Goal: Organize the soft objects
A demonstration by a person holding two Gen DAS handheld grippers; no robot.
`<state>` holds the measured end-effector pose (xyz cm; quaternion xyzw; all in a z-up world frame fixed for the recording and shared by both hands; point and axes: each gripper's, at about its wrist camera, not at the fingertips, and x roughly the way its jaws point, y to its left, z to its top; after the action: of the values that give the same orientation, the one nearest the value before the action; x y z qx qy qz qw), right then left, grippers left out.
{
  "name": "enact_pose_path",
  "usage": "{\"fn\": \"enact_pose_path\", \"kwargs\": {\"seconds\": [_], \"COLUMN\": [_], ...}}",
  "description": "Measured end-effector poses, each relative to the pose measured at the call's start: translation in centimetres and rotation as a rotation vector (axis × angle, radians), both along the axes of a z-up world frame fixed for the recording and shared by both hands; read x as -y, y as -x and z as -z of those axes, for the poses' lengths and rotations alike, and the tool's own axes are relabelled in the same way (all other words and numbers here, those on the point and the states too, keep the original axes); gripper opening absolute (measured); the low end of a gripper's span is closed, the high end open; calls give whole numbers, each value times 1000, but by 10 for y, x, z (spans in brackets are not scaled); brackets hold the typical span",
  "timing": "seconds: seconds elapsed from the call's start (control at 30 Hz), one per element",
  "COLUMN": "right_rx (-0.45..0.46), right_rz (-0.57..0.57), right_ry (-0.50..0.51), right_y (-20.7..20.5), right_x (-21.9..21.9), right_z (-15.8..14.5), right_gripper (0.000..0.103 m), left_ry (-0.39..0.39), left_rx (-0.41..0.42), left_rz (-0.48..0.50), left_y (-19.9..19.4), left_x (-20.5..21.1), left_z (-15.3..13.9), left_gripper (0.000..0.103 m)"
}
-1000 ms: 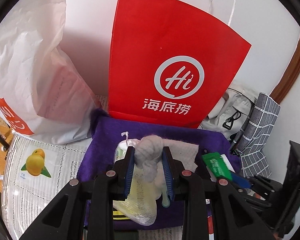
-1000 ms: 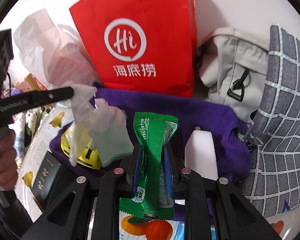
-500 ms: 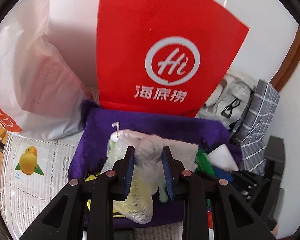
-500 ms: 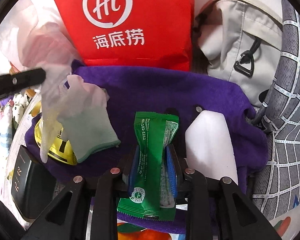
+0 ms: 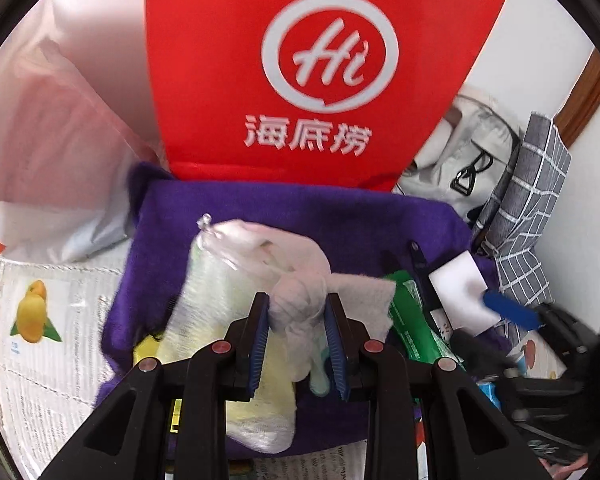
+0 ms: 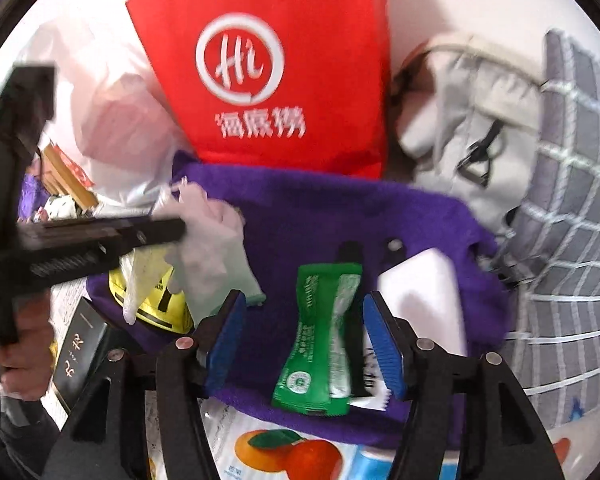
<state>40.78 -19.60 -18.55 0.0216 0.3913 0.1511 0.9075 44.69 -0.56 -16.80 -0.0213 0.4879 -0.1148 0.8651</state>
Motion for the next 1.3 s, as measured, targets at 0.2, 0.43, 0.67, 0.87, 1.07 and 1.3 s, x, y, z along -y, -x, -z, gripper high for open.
{"fn": "enact_pose_path", "kwargs": {"seconds": [0.2, 0.43, 0.67, 0.87, 1.07, 1.3], "right_rx": [40, 82, 61, 72, 113, 80], "right_rz": [60, 76, 79, 106, 135, 174], "right_ry": [18, -8, -49, -39, -17, 81], "right_y": [8, 19, 20, 31, 49, 91], "right_x": [21, 30, 31, 33, 38, 28], "right_z": [-20, -38, -38, -47, -61, -61], "right_gripper": [65, 65, 72, 72, 72, 72], "left_ry": [-27, -73, -137, -153, -239, -203], "left_rx": [-42, -69, 5, 26, 95, 107], "left_rz": [31, 46, 27, 18, -36, -80], "left_y": [-2, -3, 8, 16, 39, 88], "left_x": [16, 32, 38, 42, 42, 27], "left_z": [16, 26, 7, -4, -30, -49], "left_gripper": [27, 38, 75, 78, 78, 81]}}
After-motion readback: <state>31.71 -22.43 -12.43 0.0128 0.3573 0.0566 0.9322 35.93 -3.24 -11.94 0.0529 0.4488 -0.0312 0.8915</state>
